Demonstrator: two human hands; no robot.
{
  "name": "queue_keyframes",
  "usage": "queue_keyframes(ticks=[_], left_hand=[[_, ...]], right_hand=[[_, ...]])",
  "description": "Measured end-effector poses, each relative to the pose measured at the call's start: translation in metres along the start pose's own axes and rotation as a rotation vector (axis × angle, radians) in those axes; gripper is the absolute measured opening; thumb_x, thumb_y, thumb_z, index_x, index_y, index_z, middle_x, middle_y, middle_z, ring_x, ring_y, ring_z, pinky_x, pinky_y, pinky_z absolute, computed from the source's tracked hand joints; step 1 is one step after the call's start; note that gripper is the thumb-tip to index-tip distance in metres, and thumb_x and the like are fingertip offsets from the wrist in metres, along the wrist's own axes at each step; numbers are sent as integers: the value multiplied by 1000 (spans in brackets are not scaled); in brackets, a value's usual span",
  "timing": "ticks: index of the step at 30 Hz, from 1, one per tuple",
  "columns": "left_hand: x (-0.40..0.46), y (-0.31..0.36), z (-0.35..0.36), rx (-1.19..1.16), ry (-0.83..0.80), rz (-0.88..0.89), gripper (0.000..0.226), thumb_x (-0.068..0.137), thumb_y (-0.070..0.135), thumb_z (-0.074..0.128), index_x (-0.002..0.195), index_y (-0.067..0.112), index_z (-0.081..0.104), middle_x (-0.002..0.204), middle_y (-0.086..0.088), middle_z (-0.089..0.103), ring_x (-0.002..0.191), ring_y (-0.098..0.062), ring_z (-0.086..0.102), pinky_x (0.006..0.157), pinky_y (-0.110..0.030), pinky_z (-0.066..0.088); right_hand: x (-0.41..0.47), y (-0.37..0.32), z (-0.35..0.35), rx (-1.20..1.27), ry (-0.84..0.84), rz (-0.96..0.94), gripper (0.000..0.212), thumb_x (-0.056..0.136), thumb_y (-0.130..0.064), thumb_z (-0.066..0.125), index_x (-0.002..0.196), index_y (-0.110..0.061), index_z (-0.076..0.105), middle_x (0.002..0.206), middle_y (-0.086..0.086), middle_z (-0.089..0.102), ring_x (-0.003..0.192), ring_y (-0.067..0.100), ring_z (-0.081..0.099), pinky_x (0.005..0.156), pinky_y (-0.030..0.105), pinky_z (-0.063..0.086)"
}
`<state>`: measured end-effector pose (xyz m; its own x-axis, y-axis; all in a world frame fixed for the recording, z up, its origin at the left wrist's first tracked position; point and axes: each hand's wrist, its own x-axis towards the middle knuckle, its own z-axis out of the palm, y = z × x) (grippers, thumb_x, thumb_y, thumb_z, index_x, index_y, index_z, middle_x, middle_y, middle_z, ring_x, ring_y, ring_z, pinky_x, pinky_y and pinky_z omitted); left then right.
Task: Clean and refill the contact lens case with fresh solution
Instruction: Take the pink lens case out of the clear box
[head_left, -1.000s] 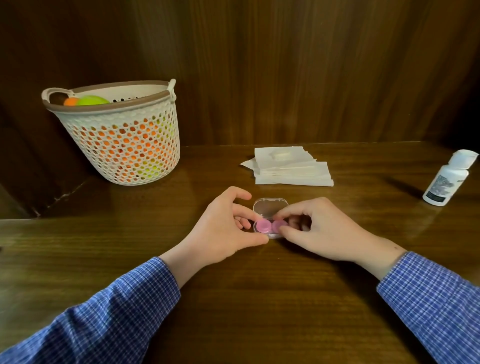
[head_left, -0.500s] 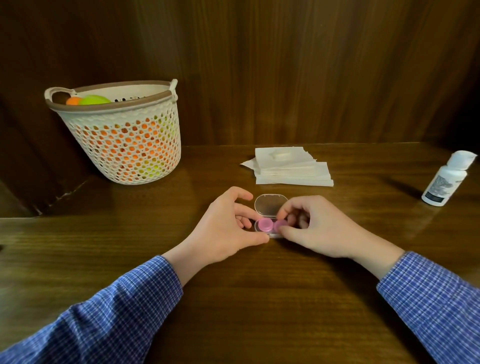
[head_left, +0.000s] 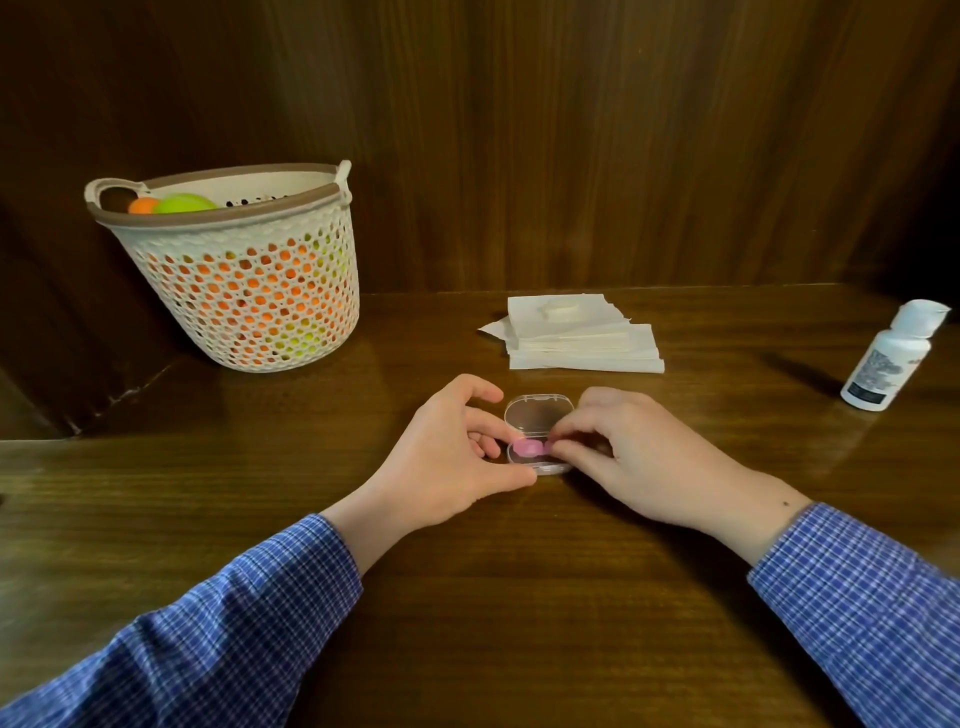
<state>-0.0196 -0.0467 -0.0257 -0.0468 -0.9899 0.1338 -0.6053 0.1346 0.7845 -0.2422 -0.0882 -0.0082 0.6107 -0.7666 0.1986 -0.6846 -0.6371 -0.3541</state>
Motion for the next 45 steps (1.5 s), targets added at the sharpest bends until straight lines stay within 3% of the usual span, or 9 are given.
queue_keyframes(ticks=[4, 10, 15, 19, 28, 35, 38, 42, 45], left_hand=[[0, 0, 1, -6, 7, 2, 78, 71, 33, 95, 135, 30, 51, 98, 16, 78, 89, 4, 70, 70, -11, 56], [0, 2, 1, -5, 23, 1, 77, 69, 35, 95, 131, 32, 50, 96, 17, 77, 88, 5, 69, 69, -12, 57], [-1, 4, 1, -16, 20, -9, 78, 69, 35, 96, 131, 32, 48, 97, 15, 75, 89, 4, 69, 71, -14, 57], [-2, 4, 1, -15, 18, -20, 79, 70, 33, 96, 133, 31, 48, 103, 11, 72, 88, -5, 70, 70, -16, 57], [-1, 4, 1, -16, 11, -10, 78, 70, 33, 95, 132, 31, 49, 101, 12, 77, 89, -5, 71, 71, -17, 56], [-1, 2, 1, -44, 11, -9, 77, 68, 30, 96, 130, 31, 50, 97, 11, 76, 86, 0, 70, 70, -15, 55], [-1, 2, 1, -52, 3, -6, 77, 69, 31, 96, 130, 31, 49, 100, 10, 76, 85, -4, 69, 69, -13, 54], [-2, 2, 0, -42, -1, 19, 78, 70, 28, 96, 132, 30, 48, 98, 13, 77, 88, -2, 69, 72, -13, 54], [-1, 2, -1, -16, 5, 33, 79, 71, 28, 96, 133, 32, 48, 98, 13, 76, 90, -1, 69, 73, -13, 55]], right_hand=[[2, -1, 1, -89, 18, -45, 28, 103, -42, 53, 119, -33, 73, 101, -16, 57, 87, 2, 56, 75, 20, 50], [5, -4, 6, -143, 59, -54, 29, 106, -41, 47, 118, -32, 71, 103, -14, 56, 83, 6, 58, 73, 24, 53], [6, -6, 9, -101, 123, -49, 26, 105, -33, 51, 124, -32, 70, 109, -12, 62, 92, 6, 57, 78, 18, 49], [6, -8, 11, -72, 94, -63, 24, 102, -31, 57, 122, -33, 70, 106, -16, 61, 90, 3, 56, 72, 12, 42], [5, -15, 10, 76, 100, -22, 17, 95, -43, 65, 105, -32, 75, 104, -14, 62, 93, 3, 58, 78, 23, 51], [8, -27, 12, 41, 117, -55, 21, 100, -38, 62, 113, -28, 75, 107, -12, 63, 94, 6, 59, 81, 25, 54], [3, -25, 4, 45, 157, -71, 22, 100, -40, 59, 114, -30, 73, 106, -15, 61, 92, 4, 59, 79, 18, 49], [-16, -7, -19, 25, 9, -112, 26, 96, -56, 56, 107, -40, 73, 98, -24, 62, 91, -2, 60, 77, 18, 52], [-29, 7, -30, 65, -125, -142, 18, 93, -53, 63, 99, -40, 75, 95, -23, 66, 92, 1, 63, 77, 24, 55]])
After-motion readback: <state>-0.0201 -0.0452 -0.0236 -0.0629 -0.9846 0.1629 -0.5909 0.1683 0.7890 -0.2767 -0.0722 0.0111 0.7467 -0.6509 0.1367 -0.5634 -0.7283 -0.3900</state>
